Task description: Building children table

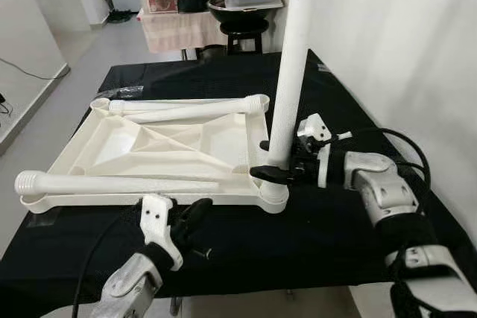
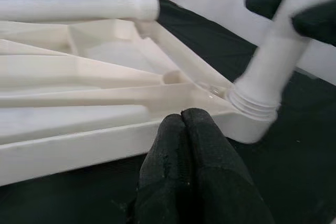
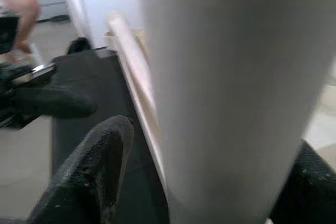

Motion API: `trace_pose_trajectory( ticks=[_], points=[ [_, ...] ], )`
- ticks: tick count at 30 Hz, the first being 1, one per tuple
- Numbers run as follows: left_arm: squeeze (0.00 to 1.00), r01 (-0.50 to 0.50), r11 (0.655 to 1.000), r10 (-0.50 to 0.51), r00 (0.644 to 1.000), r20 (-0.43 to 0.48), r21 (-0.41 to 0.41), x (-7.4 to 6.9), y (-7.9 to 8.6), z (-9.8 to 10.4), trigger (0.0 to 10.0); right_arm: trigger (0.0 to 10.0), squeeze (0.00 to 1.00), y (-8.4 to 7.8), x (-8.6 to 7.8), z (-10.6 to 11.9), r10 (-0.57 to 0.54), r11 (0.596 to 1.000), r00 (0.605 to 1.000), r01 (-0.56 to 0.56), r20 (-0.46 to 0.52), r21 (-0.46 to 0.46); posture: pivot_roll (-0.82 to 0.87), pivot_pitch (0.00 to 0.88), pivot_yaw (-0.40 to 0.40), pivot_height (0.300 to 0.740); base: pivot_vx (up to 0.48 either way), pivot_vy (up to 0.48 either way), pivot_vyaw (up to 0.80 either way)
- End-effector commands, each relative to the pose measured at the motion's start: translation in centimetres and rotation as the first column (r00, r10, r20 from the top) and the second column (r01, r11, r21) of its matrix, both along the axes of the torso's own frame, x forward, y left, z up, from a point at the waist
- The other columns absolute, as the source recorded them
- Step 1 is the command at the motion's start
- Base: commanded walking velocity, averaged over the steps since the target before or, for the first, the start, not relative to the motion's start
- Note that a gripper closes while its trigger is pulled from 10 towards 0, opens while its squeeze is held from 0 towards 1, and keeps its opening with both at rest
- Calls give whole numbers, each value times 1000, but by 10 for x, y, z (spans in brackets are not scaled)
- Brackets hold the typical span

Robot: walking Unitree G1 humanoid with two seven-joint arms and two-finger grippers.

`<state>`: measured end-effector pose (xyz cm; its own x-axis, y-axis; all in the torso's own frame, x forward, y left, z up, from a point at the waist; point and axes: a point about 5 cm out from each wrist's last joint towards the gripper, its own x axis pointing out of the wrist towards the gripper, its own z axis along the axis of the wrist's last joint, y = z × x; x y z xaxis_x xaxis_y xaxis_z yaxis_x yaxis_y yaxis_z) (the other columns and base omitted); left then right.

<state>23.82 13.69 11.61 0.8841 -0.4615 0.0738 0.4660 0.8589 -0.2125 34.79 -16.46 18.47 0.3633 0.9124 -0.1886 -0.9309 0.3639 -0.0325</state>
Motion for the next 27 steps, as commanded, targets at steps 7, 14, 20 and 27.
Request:
trace_pose_trajectory(
  ticks=[7, 14, 20, 27],
  points=[
    [0, 74, 997, -74, 997, 11, 28, 7, -15, 4, 10000, 0, 0, -1, 1, 1, 107, 994, 993, -105, -53, 43, -5, 0, 17, 740, 0, 0, 0],
    [0, 34, 999, -33, 999, -21, 16, -5, -2, -1, 10000, 0, 0, -9, -2, -17, -16, 1000, 997, 17, -71, 15, 3, 0, 1, 740, 0, 0, 0],
    [0, 18, 1000, -17, 1000, -15, 21, -8, 1, 1, 10000, 0, 0, 10, -20, -59, -491, 866, 870, 481, -46, -138, 9, 0, -10, 740, 0, 0, 0],
    [0, 53, 998, -52, 999, -15, 21, -5, -2, 5, 10000, 0, 0, 47, -24, -60, -770, 633, 638, 768, 28, -93, 1, 0, 7, 740, 0, 0, 0]
  ],
)
